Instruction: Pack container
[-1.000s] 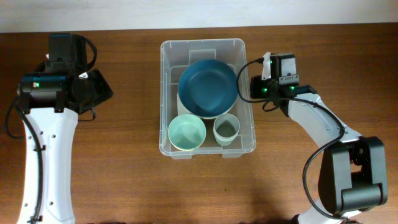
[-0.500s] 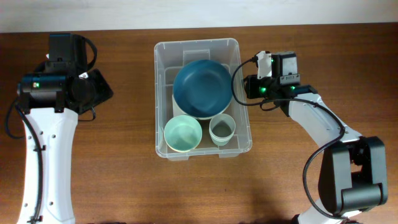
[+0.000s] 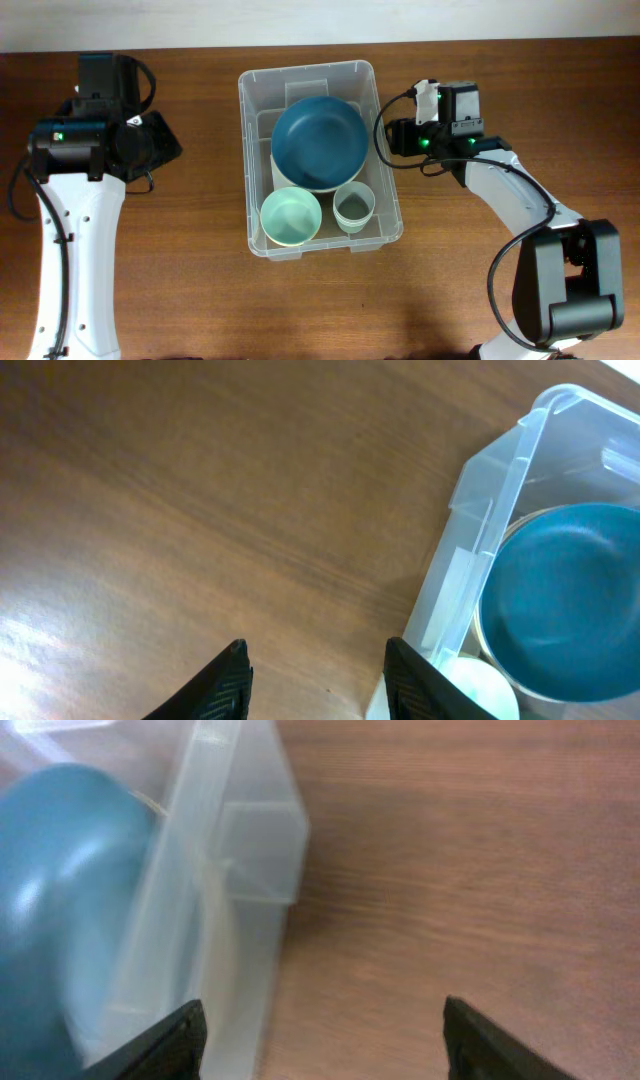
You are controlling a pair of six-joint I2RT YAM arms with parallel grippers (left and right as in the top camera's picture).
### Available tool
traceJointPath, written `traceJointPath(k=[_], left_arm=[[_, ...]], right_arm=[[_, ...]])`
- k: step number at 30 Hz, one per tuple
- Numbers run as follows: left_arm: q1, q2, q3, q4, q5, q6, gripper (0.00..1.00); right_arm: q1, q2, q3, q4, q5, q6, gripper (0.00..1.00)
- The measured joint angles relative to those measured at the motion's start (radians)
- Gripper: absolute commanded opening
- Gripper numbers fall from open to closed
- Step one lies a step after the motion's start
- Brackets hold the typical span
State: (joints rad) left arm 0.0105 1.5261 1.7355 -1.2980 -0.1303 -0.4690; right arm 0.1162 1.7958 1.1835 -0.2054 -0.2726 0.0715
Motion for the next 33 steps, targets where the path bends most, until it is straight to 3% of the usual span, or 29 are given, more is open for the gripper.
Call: traceJointPath(k=[3,6,7,8,21,28,33], left_arm=[[-0.005,0.004,0.0,0.05,0.0,0.063,0.45],[-0.008,0.026,0.0,0.101,-0.005,0.123,0.47],[-0.008,0.046,0.0,0.122,-0.008,0.157,0.58],[-0.008,0.062,0.0,0.127,-0.008,0.173,1.0],[-0.008,0.265,0.0,0.101,-0.061,0.265,1.0],[-0.008,0.256,-0.002,0.061,-0.047,0.268,1.0],[-0.019,0.138,-0.063,0.081,-0.042,0.272,1.0]], right_arm=[[-0.028,0.0,0.006,-0.019,0.079,0.009,0.98],[-0.067,0.0,0.031,-0.068,0.119,0.022,0.99],[-0.098,-0.001,0.048,-0.086,0.135,0.028,0.99],[-0.103,-0.001,0.05,-0.087,0.139,0.029,0.99],[-0.22,-0.048,0.062,-0.211,0.165,0.034,0.99],[-0.22,-0.2,0.064,-0.417,0.236,0.064,0.99],[-0.22,-0.317,0.063,-0.513,0.258,0.071,0.99]])
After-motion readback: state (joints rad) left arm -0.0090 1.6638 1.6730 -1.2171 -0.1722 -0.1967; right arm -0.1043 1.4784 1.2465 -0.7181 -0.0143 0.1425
